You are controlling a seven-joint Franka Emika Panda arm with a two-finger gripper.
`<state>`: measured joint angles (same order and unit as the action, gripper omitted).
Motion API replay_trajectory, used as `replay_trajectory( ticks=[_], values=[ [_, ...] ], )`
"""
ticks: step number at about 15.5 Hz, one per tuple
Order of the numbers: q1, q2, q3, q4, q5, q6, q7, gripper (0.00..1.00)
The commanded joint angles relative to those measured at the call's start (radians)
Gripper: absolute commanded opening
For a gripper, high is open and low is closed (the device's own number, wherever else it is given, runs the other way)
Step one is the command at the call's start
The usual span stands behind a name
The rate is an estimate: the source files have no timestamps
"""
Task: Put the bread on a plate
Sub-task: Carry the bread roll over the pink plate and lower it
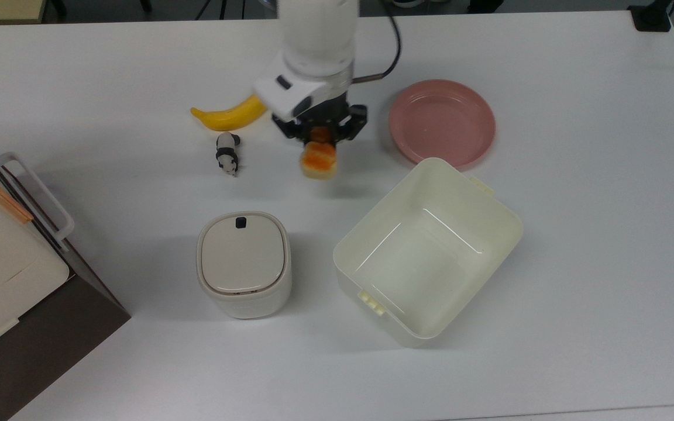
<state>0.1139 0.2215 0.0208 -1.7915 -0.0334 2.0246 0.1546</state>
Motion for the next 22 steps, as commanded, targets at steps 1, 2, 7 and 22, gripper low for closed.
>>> replay_trajectory(
  ticks=[1, 2, 7, 22],
  values=[
    [0.107, -0.062, -0.010, -0.020, -0.028, -0.073, -0.024, 0.42],
    [0.134, -0.071, -0.010, -0.022, -0.028, -0.096, -0.017, 0.42],
    [0.252, -0.111, -0.010, -0.022, -0.028, -0.168, -0.010, 0.43],
    [0.477, -0.030, -0.009, -0.149, -0.019, 0.118, 0.068, 0.56]
  ],
)
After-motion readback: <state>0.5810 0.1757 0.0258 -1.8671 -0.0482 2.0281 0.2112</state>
